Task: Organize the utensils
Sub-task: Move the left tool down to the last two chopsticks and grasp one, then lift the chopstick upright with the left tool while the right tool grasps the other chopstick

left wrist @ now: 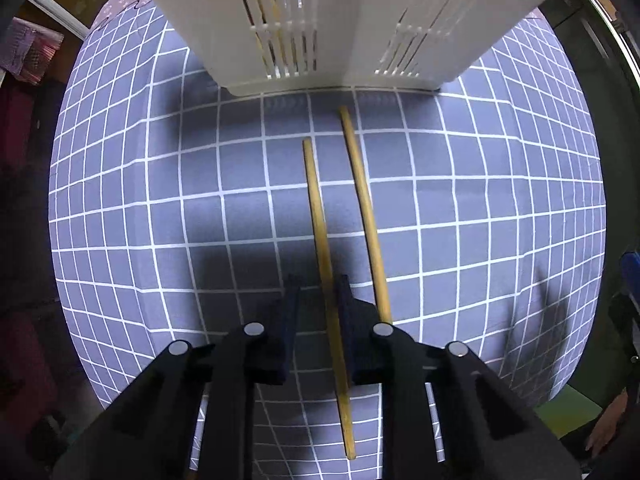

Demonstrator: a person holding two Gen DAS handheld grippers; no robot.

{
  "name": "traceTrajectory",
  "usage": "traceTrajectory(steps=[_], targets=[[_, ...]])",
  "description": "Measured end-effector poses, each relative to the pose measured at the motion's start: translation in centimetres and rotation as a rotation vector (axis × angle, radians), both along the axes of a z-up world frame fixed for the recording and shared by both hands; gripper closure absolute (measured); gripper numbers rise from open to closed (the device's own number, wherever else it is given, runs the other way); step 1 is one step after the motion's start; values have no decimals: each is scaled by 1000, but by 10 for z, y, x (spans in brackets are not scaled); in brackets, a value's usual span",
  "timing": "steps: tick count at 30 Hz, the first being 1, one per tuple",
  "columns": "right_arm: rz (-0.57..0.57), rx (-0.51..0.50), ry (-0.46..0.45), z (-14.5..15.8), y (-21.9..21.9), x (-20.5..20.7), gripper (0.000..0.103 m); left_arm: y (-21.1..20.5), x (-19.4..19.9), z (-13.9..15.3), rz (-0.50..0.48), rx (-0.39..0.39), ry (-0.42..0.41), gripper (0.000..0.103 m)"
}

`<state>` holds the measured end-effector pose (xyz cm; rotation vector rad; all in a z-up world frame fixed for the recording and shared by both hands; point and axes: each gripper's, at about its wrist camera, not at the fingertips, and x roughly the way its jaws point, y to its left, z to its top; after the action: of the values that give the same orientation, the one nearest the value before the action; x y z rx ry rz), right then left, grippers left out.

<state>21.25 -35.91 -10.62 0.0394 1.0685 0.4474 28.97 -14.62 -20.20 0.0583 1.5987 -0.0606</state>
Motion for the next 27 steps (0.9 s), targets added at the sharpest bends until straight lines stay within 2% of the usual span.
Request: traceTrajectory(steps=[6, 10, 14, 21, 27], targets=[[-6, 6, 16, -2, -4, -3, 69, 0, 4, 6, -4, -33, 6, 96], [-1, -3, 20, -3, -2, -4, 69, 8, 2, 14, 6, -87, -4, 96], [12, -21, 28, -4, 5, -4, 69, 18, -7, 38, -13, -118, -71, 96], [73, -55, 73, -11, 36, -1, 66, 41, -37, 89, -76, -142, -254, 96], [131, -64, 165, -24, 68, 5, 67, 63, -73, 127, -89, -207, -415, 96]])
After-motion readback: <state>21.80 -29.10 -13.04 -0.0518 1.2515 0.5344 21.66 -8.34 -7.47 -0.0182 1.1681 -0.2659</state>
